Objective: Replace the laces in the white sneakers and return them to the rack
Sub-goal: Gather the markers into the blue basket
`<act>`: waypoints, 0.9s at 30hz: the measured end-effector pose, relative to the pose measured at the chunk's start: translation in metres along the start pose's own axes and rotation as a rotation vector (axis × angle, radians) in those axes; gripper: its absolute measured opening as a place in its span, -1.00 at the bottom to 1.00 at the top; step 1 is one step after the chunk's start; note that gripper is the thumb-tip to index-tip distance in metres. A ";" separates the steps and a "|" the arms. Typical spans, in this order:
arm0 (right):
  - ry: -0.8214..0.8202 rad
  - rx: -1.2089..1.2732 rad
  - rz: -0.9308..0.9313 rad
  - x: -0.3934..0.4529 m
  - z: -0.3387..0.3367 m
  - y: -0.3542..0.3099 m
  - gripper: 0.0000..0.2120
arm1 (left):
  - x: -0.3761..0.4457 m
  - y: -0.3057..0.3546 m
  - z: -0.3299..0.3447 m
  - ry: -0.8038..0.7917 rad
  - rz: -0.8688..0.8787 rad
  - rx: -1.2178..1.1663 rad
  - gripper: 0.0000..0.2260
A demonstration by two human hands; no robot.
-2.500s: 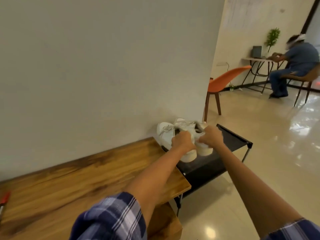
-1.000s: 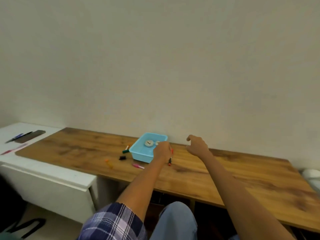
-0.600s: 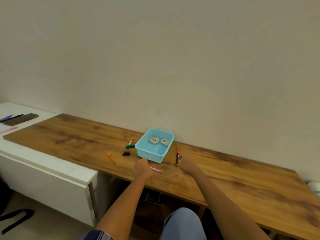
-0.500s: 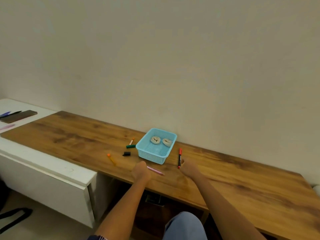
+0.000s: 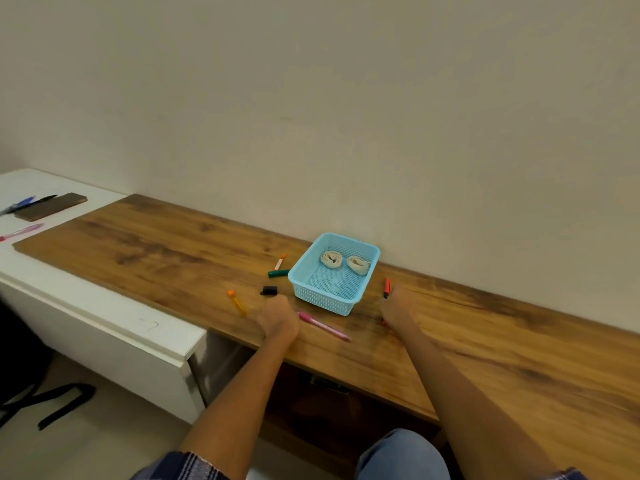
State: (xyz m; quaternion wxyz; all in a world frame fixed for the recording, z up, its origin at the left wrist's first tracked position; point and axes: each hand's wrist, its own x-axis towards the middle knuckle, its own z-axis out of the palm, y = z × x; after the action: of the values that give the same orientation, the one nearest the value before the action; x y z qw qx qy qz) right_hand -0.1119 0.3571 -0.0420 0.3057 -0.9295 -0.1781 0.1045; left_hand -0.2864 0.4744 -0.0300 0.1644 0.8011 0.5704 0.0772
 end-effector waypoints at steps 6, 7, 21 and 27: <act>0.003 -0.093 -0.011 -0.002 0.000 0.007 -0.82 | 0.000 0.002 0.007 0.014 -0.013 -0.039 -0.88; 0.002 -0.095 -0.010 -0.002 0.000 0.008 -0.84 | 0.000 0.002 0.008 0.018 -0.020 -0.046 -0.88; -0.107 -0.189 0.021 -0.015 -0.016 0.023 -0.95 | -0.009 0.030 0.010 -0.204 -0.175 -0.282 -0.82; -0.064 -0.045 -0.051 -0.018 -0.048 0.010 -0.78 | 0.003 0.025 -0.037 -0.138 -0.130 -0.417 -0.80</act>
State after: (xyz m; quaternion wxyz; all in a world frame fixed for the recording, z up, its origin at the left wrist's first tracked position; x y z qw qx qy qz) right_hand -0.1108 0.3167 -0.0086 0.2817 -0.9274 -0.2137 0.1221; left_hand -0.2744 0.4760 0.0133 0.3695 0.7148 0.5799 0.1275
